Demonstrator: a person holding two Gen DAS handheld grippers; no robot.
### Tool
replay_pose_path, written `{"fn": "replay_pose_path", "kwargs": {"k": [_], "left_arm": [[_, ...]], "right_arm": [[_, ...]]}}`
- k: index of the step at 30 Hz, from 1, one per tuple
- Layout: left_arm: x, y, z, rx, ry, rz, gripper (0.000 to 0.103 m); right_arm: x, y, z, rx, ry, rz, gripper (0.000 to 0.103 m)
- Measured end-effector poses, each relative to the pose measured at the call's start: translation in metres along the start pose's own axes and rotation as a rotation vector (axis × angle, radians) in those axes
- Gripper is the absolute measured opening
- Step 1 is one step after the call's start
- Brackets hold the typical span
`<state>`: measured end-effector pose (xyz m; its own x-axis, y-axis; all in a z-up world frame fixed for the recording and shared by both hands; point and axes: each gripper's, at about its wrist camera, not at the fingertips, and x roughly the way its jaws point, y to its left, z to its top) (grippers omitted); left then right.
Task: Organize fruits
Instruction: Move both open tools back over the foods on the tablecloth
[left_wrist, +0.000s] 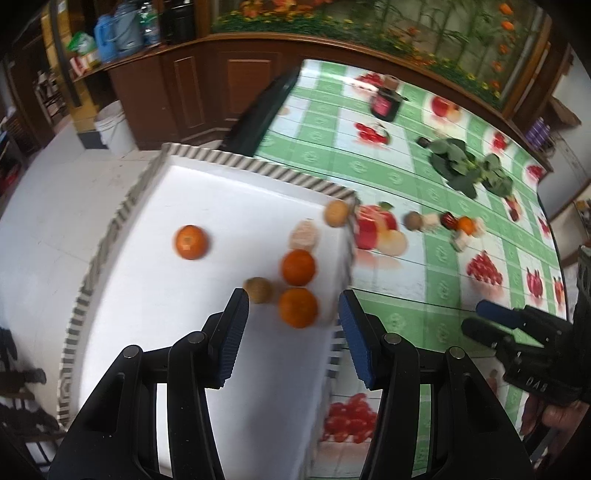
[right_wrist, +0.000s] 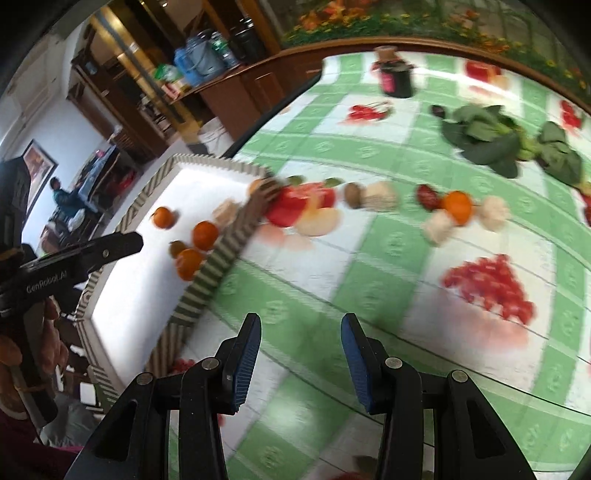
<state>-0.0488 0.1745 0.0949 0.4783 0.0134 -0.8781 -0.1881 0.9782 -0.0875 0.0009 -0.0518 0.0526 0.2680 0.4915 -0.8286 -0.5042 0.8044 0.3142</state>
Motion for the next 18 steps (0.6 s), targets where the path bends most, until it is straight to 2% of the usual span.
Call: {"fn": "replay_pose_path", "kwargs": {"k": [6,9,13,18], "left_arm": [[0.019,-0.025,0.003,0.039,0.053,-0.042,0.051],[0.025,-0.04,0.009,0.074,0.055,-0.056,0.051],[0.033,-0.056,0.019,0.115,0.056,-0.09,0.051],[0.05,-0.07,0.034,0.147,0.067,-0.118,0.051]], "right_arm": [[-0.011,-0.039,-0.015,0.101,-0.005,-0.042,0.044],[-0.011,-0.055,-0.017,0.136,-0.007,-0.057,0.044],[-0.012,-0.064,-0.009,0.163,-0.035,-0.05,0.044],[-0.002,-0.068,0.013,0.13,-0.053,-0.068,0.044]]}}
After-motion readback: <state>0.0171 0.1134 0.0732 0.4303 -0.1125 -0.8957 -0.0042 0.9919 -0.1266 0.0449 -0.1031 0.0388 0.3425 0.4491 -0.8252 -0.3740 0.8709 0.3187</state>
